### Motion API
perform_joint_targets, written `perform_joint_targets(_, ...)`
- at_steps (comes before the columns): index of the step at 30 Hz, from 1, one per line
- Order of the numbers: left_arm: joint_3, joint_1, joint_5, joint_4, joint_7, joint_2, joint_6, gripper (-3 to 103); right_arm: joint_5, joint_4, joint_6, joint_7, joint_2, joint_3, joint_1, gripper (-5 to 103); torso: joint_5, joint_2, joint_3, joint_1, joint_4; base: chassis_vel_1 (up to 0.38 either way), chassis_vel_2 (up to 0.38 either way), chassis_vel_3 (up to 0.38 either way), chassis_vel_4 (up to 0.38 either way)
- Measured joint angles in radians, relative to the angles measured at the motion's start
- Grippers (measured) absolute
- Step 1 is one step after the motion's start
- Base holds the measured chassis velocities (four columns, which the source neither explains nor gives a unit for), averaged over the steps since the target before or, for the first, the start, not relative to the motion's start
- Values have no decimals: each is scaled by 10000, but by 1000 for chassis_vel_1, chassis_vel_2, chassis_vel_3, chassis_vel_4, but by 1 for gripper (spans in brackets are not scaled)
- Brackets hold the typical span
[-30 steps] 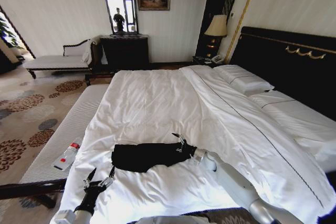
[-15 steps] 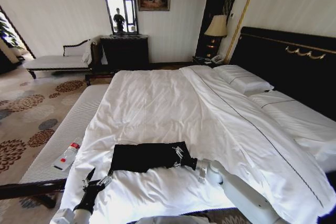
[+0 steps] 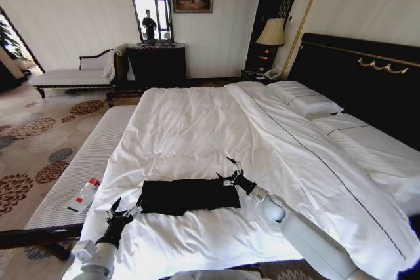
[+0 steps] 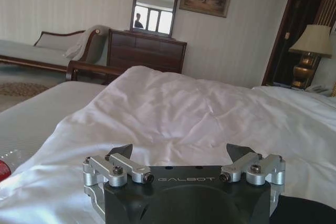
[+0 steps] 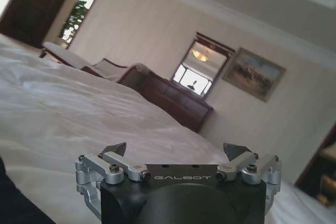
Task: Fold the clothes on the bed.
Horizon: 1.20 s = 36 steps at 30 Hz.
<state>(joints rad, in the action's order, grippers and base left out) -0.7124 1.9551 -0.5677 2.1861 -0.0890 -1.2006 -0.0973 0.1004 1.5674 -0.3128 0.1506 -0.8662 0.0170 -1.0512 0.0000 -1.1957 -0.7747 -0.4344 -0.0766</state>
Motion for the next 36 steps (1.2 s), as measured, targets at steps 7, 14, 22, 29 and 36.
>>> perform_joint_targets(7,-657,1846,755,578,436,-201,-1423,100,6564,2436,3073,-305,199,1305,-1621,100,1,-1,2,0,11,0,0,0,0)
perform_joint_targets(14,-668,3413,1281,709,581,-538,-2907,100,9666,2958,4859,-1420,-12,2213,-2782,100,2,-1,2,1,9,0,0,0,0)
perform_joint_targets(22,-545,3609,1357,707,589,-689,-3174,100,10738,1821,5536,-2064,-114,2125,-2355,100,0,-1,0,0,7,0,0,0,0)
perform_joint_targets(29,-538,3578,1349,701,589,-688,-3168,100,11242,521,5975,-2873,-110,1910,-1971,100,0,0,1,0,8,0,0,0,0)
perform_joint_targets(36,-534,3562,1339,695,588,-684,-3141,100,11104,47,6113,-3414,-314,1611,-1876,100,-2,-1,1,1,5,0,0,0,0)
